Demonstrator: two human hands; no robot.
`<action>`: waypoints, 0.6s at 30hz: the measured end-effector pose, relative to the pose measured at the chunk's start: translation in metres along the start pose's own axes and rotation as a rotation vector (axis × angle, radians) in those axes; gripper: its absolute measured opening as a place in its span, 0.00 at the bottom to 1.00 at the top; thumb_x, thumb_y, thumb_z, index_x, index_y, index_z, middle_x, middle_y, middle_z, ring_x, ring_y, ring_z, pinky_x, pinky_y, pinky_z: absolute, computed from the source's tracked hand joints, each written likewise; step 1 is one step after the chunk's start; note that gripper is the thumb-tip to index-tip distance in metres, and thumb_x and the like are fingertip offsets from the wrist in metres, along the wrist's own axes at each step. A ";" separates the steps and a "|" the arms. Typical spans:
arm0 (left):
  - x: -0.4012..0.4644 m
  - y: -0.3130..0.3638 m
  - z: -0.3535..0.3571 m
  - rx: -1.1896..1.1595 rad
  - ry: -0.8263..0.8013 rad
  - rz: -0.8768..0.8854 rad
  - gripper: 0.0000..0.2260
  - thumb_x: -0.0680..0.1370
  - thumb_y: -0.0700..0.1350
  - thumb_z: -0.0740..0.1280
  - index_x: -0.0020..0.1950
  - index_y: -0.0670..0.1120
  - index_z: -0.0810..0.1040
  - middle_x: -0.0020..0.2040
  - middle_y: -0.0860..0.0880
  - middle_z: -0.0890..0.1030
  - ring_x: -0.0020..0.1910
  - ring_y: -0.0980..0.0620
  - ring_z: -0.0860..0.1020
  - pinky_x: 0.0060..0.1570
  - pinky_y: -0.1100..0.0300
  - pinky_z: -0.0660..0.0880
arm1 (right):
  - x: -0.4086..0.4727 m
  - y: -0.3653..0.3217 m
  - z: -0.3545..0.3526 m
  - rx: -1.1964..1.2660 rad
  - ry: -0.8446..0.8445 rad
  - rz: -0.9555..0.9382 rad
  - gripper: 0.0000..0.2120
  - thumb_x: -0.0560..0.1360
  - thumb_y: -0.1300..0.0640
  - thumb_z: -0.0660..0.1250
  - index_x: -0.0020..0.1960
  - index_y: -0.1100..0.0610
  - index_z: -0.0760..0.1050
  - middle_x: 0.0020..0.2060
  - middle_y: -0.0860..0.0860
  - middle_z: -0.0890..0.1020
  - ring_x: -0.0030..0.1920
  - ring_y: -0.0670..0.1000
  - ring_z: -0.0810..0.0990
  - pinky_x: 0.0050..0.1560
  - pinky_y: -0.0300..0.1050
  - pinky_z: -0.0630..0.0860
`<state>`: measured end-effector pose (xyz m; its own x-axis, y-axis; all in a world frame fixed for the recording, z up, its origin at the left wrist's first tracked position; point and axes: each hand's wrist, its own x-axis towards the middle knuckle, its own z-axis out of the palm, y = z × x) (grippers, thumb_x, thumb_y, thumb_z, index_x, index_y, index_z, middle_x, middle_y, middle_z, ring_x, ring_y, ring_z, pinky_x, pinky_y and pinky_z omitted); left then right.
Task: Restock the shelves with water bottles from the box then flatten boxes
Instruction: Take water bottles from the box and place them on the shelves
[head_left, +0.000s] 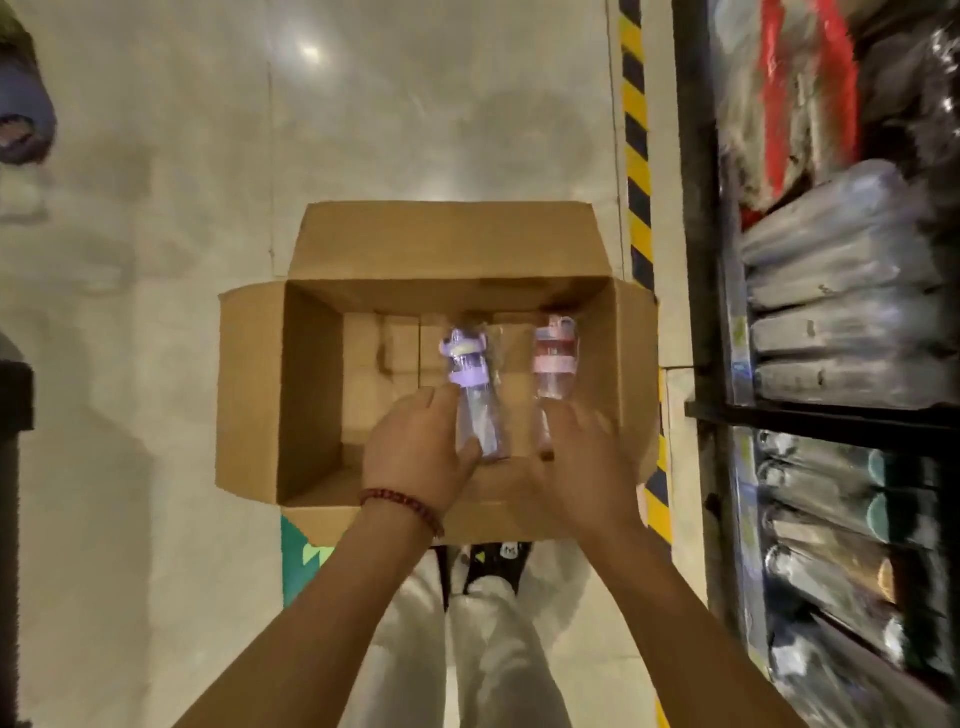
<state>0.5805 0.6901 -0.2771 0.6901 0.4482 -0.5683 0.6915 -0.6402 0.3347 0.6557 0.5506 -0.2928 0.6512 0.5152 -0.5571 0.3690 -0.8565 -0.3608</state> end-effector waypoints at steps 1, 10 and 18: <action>0.019 -0.007 0.018 0.004 -0.025 -0.009 0.20 0.76 0.52 0.66 0.65 0.50 0.69 0.61 0.50 0.75 0.59 0.49 0.73 0.54 0.57 0.71 | 0.017 0.010 0.016 -0.011 0.023 0.005 0.14 0.75 0.55 0.65 0.61 0.55 0.72 0.57 0.55 0.76 0.56 0.58 0.74 0.52 0.51 0.72; 0.143 -0.060 0.174 -0.093 -0.184 -0.181 0.24 0.73 0.51 0.70 0.67 0.47 0.69 0.63 0.47 0.75 0.59 0.48 0.74 0.54 0.58 0.71 | 0.134 0.095 0.152 -0.097 -0.033 0.226 0.24 0.77 0.51 0.64 0.70 0.57 0.63 0.67 0.57 0.70 0.65 0.58 0.70 0.61 0.48 0.70; 0.197 -0.092 0.264 -0.555 -0.247 -0.609 0.38 0.66 0.55 0.77 0.68 0.42 0.63 0.59 0.46 0.74 0.53 0.47 0.74 0.46 0.57 0.71 | 0.190 0.131 0.210 -0.013 -0.070 0.463 0.54 0.69 0.43 0.73 0.76 0.63 0.41 0.74 0.62 0.53 0.72 0.62 0.57 0.71 0.53 0.60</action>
<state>0.5968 0.6726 -0.6185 0.1428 0.4242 -0.8942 0.9751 0.0948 0.2006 0.6883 0.5428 -0.6034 0.7035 0.0788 -0.7064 0.0581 -0.9969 -0.0533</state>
